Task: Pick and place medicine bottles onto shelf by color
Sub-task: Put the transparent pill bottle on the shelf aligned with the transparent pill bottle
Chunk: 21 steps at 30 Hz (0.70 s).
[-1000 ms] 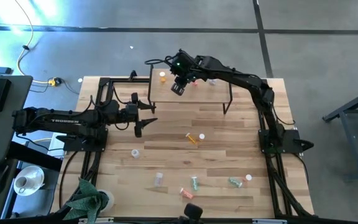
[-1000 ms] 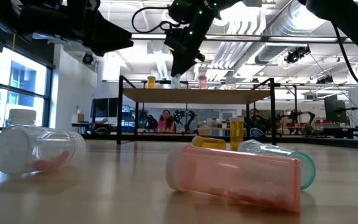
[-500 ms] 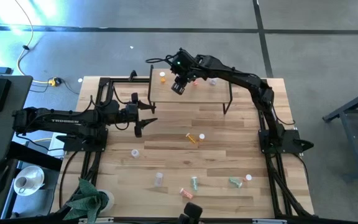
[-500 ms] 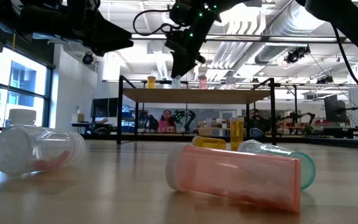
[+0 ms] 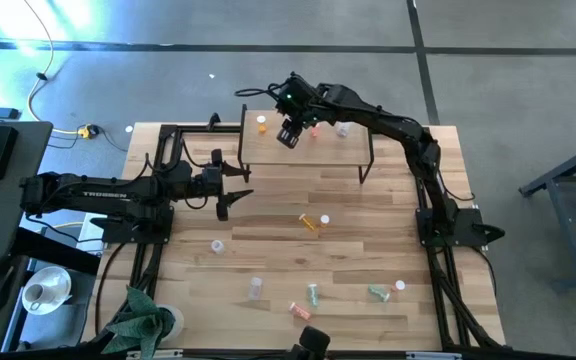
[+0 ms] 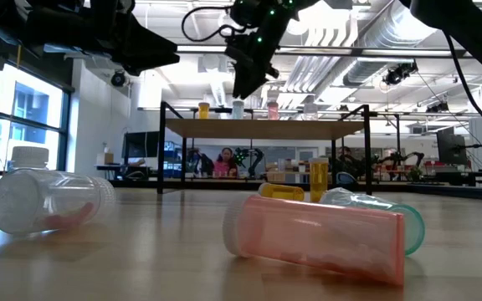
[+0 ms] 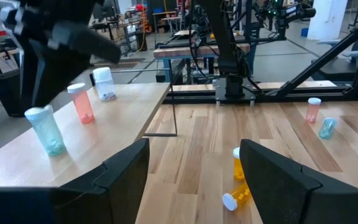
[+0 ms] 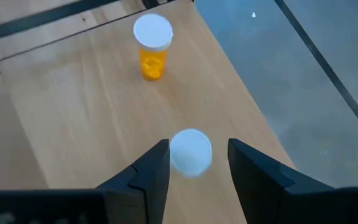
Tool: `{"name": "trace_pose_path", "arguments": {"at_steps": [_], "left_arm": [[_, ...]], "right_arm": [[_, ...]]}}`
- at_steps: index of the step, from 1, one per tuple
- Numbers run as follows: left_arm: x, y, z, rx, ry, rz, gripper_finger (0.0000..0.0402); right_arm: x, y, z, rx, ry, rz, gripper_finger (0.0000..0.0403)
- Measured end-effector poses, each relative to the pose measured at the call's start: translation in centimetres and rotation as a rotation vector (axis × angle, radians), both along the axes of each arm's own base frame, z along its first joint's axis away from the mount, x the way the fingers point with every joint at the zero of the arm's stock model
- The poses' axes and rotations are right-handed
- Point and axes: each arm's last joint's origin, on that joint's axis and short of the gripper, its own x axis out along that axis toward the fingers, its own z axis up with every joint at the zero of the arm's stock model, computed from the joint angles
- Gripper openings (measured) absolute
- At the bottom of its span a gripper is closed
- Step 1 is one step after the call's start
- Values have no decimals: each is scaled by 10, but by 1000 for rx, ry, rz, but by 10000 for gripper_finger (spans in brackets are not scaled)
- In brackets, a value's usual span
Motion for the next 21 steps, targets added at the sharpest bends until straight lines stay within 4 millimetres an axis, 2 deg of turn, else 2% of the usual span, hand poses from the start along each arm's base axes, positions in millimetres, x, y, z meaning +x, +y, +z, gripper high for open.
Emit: {"name": "trace_pose_path", "arguments": {"at_steps": [5, 9, 15, 21], "left_arm": [[0, 0, 0, -1, 3, 0, 239], [0, 0, -2, -7, 23, 0, 239], [-1, 0, -5, -15, 50, 0, 239], [-1, 0, -8, -26, 82, 0, 239]], "right_arm": [[-9, 11, 24, 23, -2, -16, 154], [-14, 27, 32, 37, 12, 17, 154], [-18, 60, 25, 96, 165, 85, 154], [-13, 94, 23, 100, 226, 156, 154]]}}
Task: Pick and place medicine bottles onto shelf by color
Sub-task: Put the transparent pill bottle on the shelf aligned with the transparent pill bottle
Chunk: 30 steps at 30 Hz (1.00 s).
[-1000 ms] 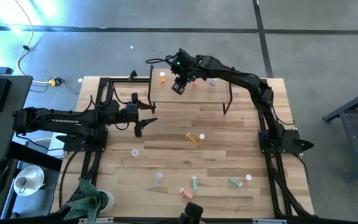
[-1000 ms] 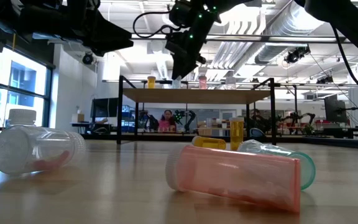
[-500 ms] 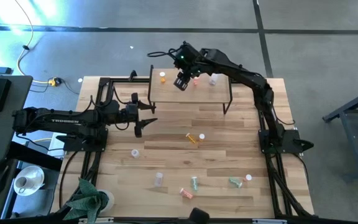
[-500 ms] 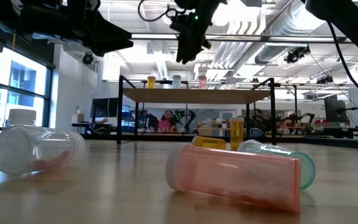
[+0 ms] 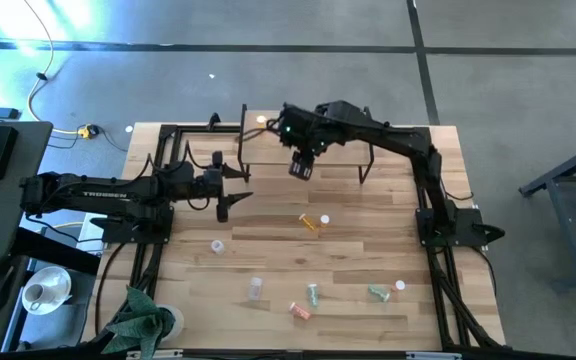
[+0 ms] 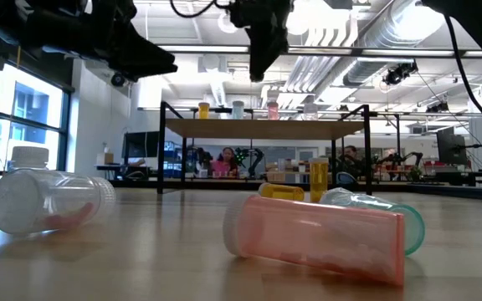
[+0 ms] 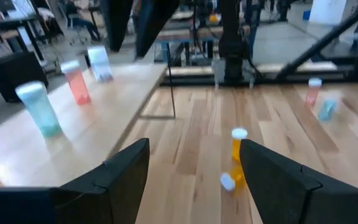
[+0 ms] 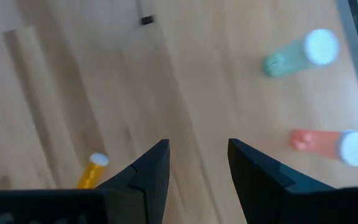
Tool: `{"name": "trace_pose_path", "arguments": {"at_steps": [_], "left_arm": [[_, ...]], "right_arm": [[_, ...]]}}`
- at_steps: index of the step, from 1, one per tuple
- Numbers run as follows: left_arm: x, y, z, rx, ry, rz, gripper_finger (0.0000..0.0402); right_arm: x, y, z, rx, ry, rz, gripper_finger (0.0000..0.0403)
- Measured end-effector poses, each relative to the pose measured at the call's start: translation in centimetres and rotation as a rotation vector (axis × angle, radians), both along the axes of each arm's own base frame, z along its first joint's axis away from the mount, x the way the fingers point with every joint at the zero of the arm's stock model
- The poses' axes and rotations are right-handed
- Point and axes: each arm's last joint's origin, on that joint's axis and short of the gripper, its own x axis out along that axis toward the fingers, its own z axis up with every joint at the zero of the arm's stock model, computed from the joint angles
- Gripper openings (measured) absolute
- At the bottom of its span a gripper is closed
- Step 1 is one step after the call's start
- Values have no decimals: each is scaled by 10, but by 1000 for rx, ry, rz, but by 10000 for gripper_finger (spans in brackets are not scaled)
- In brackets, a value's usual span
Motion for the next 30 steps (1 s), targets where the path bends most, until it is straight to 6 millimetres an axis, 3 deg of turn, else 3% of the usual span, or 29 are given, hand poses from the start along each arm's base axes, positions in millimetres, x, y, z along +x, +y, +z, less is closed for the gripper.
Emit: {"name": "trace_pose_path", "arguments": {"at_steps": [17, 30], "left_arm": [[-5, -2, -12, -44, 136, 0, 239], [-17, -5, -2, -94, 71, 15, 239]], "right_arm": [[1, 71, -4, -7, 101, 114, 154], [7, 122, -72, -8, 201, 218, 154]]}}
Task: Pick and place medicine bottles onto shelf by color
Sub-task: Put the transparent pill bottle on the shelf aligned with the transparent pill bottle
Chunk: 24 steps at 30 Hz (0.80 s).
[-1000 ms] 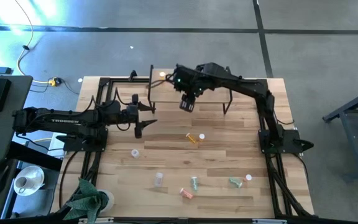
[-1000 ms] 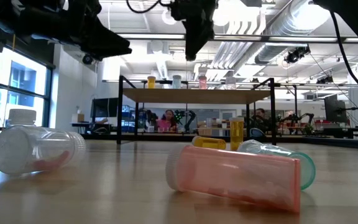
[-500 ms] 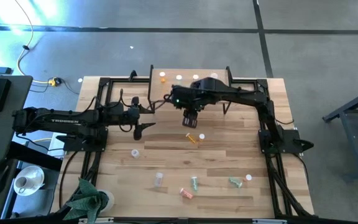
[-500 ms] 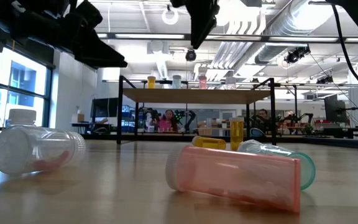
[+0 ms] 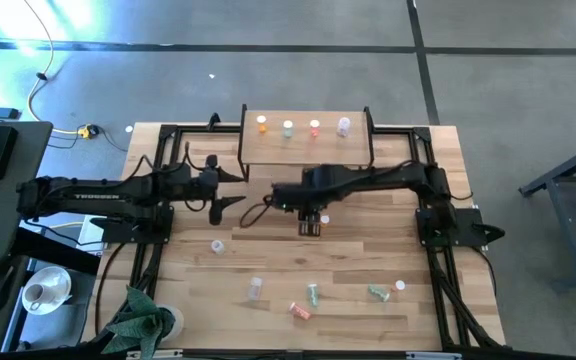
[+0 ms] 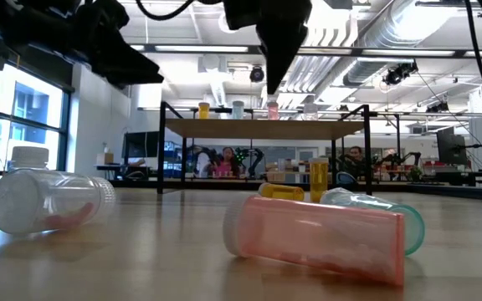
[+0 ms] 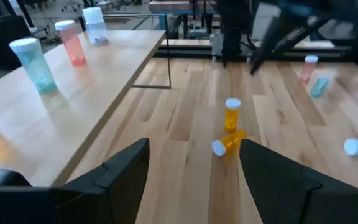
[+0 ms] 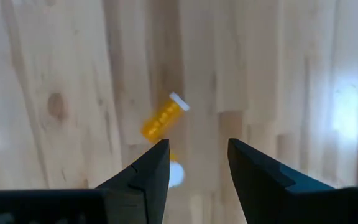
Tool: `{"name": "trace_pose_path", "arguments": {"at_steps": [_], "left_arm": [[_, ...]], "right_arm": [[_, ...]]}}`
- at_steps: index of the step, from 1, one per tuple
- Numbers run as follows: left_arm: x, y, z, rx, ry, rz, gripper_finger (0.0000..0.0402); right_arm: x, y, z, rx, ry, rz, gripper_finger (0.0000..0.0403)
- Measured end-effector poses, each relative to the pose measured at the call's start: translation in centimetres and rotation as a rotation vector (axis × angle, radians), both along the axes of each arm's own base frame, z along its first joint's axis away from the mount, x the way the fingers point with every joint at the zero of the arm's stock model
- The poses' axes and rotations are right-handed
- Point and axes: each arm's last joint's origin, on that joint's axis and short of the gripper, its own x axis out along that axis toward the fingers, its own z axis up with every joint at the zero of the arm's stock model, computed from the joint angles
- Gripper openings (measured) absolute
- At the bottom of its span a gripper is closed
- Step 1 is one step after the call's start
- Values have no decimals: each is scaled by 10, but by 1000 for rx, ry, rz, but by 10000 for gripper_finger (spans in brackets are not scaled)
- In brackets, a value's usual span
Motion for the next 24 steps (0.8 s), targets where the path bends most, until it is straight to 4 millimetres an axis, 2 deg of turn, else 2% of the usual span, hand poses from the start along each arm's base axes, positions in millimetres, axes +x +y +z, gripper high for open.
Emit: {"name": "trace_pose_path", "arguments": {"at_steps": [4, 12, 17, 24], "left_arm": [[-2, -1, -2, -39, 17, 10, 239], [-7, -1, 0, -28, 17, 37, 239], [-14, 0, 8, 53, -13, 128, 239], [-23, 0, 16, 120, -52, 220, 239]], "right_arm": [[2, 19, -11, 1, -8, 47, 154], [19, 55, -27, 49, -203, 255, 154], [29, 61, -44, 78, -324, 340, 154], [44, 59, -65, 123, -560, 378, 154]]}}
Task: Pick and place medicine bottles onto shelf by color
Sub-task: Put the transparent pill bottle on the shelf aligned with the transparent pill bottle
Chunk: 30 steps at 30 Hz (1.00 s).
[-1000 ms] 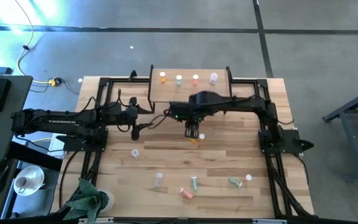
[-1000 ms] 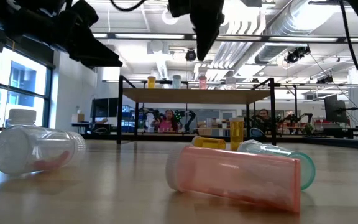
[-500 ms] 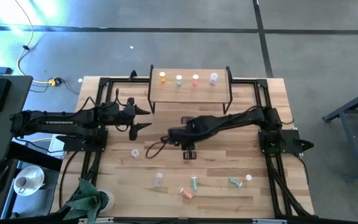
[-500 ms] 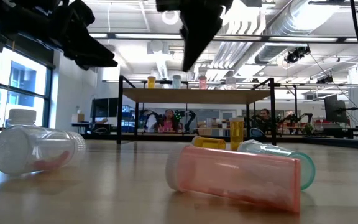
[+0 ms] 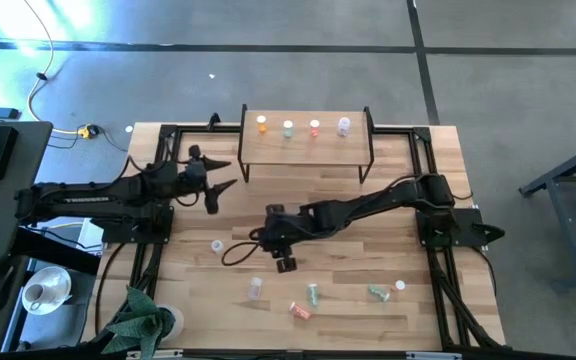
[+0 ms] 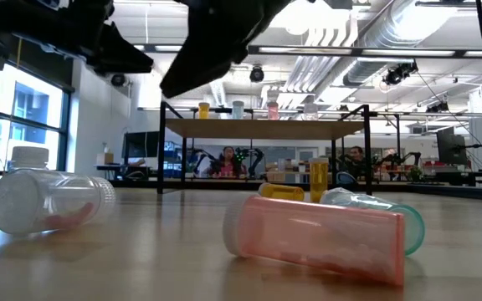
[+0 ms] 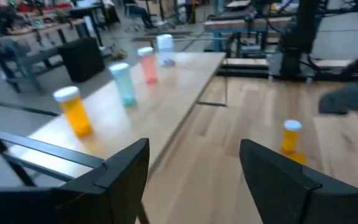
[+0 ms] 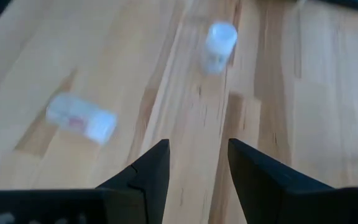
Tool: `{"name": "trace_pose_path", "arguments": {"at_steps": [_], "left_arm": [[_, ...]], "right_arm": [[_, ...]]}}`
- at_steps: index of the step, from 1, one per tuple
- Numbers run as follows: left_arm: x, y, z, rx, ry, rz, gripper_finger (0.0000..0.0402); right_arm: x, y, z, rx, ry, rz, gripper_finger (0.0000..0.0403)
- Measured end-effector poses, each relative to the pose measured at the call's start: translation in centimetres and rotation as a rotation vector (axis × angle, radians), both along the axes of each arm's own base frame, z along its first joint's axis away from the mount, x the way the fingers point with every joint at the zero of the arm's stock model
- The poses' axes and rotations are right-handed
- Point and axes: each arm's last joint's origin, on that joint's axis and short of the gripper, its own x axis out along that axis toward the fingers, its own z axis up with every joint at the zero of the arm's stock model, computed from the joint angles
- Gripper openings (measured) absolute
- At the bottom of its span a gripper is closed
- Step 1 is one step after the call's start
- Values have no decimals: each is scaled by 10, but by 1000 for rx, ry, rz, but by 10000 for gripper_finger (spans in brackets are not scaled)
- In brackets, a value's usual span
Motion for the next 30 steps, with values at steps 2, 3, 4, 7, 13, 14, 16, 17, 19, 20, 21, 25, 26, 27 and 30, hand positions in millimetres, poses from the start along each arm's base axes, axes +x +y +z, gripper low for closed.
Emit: {"name": "trace_pose_path", "arguments": {"at_steps": [2, 3, 4, 7, 13, 14, 16, 17, 19, 20, 21, 25, 26, 27, 30], "left_arm": [[-2, 0, 2, 5, -11, 6, 239], [-2, 0, 2, 6, -15, 6, 239], [-2, -1, 2, 6, -17, 6, 239], [-3, -1, 2, 6, -17, 5, 239], [-5, -3, -9, -112, 58, -29, 239], [-5, -4, -12, -141, 78, -43, 239], [-7, -6, -17, -209, 111, -72, 239], [-8, -7, -20, -249, 125, -86, 239], [-9, -9, -24, -319, 152, -114, 239], [-9, -11, -26, -347, 167, -128, 239], [-10, -13, -28, -372, 181, -142, 239], [-10, -24, -32, -435, 228, -212, 239], [-9, -28, -33, -444, 237, -230, 239], [-9, -31, -33, -450, 244, -247, 239], [-9, -41, -32, -463, 238, -285, 239]], "right_arm": [[3, -1, -5, 1, -71, 14, 154], [5, -1, -7, 4, -118, 17, 154], [6, -1, -8, 7, -162, 19, 154], [8, -3, -11, 18, -241, 14, 154], [7, -5, -14, -35, -225, -52, 154], [6, -4, -15, -58, -218, -64, 154], [4, -3, -13, -100, -219, -71, 154], [3, -2, -11, -121, -219, -77, 154], [1, -1, -7, -144, -226, -91, 154], [1, -1, -5, -152, -232, -100, 154], [0, -1, -2, -153, -235, -101, 154], [-6, 1, 8, -152, -236, -96, 154], [-7, 1, 11, -149, -237, -101, 154], [-9, 1, 13, -145, -234, -103, 154], [-11, 2, 13, -137, -216, -108, 154]]}}
